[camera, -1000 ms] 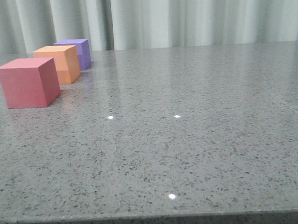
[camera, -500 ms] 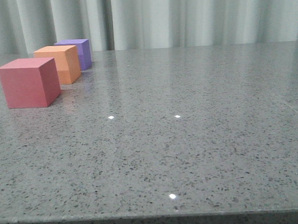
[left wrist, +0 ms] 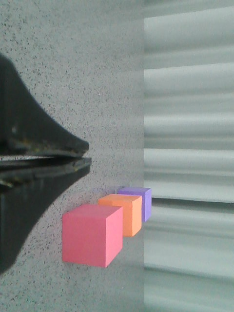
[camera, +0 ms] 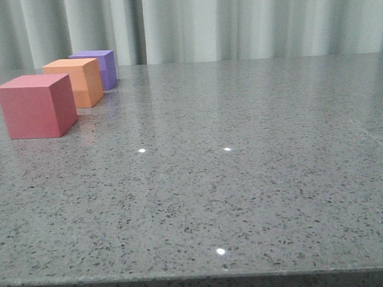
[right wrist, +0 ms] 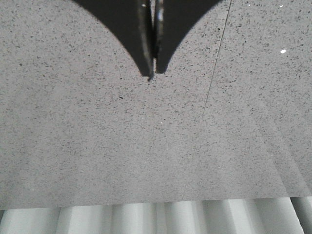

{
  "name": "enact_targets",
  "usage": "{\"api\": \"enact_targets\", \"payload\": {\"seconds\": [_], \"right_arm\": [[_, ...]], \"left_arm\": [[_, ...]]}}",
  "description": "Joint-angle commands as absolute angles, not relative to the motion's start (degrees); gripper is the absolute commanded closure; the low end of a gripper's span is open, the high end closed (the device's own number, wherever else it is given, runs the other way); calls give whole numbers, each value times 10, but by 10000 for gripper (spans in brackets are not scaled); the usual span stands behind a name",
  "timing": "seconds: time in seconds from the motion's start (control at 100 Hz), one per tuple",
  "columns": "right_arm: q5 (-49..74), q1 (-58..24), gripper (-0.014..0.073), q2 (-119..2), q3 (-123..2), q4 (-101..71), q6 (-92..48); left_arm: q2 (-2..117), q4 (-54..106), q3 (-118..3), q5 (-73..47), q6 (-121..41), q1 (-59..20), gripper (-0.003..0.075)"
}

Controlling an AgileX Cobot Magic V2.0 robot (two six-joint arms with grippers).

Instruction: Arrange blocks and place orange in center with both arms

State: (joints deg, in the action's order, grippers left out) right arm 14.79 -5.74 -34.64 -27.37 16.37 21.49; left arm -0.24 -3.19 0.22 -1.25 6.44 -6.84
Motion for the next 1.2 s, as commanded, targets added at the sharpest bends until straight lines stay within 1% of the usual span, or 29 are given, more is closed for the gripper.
{"api": "enact_targets", "payload": {"seconds": [0.0, 0.63, 0.81, 0.93, 1.04, 1.19], "right_arm": [[101, -54, 662, -347, -290, 176, 213], [100, -54, 662, -347, -290, 176, 213], [93, -43, 662, -319, -286, 165, 184], [64, -19, 662, -275, -250, 105, 144], [10, 2, 662, -234, -199, 41, 113], [-77, 2, 662, -168, -114, 44, 111]], "left_arm": [[-20, -33, 26, 38, 63, -68, 741], [-20, -33, 26, 38, 63, -68, 741], [-20, -33, 26, 38, 63, -68, 741], [-20, -33, 26, 38, 63, -68, 741], [-20, -33, 26, 38, 63, -68, 741], [-20, -33, 26, 38, 63, -68, 741]]}}
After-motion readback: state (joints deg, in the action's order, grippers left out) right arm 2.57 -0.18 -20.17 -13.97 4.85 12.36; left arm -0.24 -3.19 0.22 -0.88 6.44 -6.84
